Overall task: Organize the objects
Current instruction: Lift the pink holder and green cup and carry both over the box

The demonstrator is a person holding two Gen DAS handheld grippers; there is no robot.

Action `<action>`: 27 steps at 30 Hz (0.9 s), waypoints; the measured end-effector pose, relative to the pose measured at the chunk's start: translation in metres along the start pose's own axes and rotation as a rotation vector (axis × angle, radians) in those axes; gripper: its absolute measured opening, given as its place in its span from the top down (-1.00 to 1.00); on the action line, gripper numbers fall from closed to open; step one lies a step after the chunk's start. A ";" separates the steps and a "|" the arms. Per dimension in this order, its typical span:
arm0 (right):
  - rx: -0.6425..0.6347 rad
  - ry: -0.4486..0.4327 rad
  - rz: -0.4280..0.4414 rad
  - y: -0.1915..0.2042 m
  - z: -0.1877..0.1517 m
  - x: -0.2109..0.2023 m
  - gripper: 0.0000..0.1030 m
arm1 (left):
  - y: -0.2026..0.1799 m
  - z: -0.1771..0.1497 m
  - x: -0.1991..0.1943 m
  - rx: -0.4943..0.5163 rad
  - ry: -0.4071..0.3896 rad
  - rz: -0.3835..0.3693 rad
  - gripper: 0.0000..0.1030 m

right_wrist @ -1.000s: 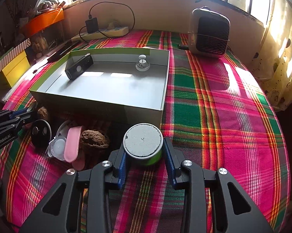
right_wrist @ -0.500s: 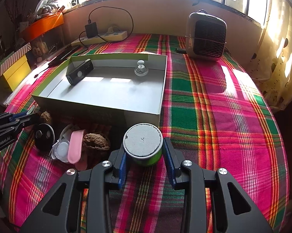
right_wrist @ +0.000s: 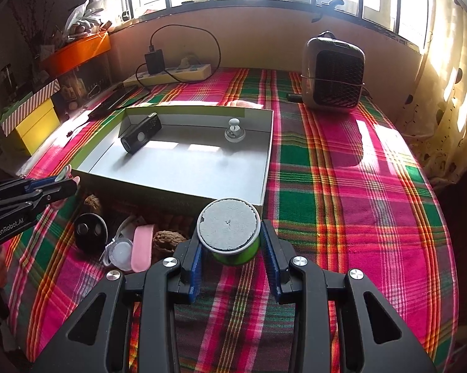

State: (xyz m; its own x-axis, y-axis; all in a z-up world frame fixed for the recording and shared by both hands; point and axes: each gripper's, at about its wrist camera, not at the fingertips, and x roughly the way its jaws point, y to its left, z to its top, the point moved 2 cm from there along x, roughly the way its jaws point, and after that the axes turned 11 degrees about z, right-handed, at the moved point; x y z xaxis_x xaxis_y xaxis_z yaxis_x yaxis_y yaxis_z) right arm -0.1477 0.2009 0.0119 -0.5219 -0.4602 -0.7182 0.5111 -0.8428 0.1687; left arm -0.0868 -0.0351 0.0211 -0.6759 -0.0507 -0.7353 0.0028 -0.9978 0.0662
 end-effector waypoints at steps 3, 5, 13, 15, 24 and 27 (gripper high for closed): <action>-0.003 -0.006 0.016 0.001 0.006 -0.001 0.32 | -0.004 0.008 -0.001 0.004 -0.011 -0.015 0.70; -0.007 -0.014 0.017 0.002 0.010 -0.002 0.32 | -0.007 0.013 -0.002 0.011 -0.020 -0.023 0.70; -0.013 -0.026 0.027 0.000 0.027 0.004 0.32 | -0.018 0.034 0.011 0.033 -0.016 -0.065 0.70; -0.018 -0.026 0.025 0.001 0.032 0.007 0.32 | -0.021 0.039 0.015 0.038 -0.015 -0.072 0.70; -0.031 -0.026 0.033 0.002 0.050 0.022 0.32 | -0.029 0.056 0.030 0.063 -0.013 -0.082 0.69; -0.035 -0.019 0.036 0.002 0.054 0.027 0.32 | -0.030 0.059 0.036 0.069 -0.008 -0.083 0.69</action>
State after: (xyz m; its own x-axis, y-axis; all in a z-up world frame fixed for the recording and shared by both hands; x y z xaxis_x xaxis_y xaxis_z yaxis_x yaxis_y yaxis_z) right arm -0.1972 0.1721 0.0291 -0.5156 -0.4956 -0.6990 0.5531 -0.8155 0.1703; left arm -0.1545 -0.0046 0.0326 -0.6772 0.0328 -0.7350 -0.1044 -0.9932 0.0518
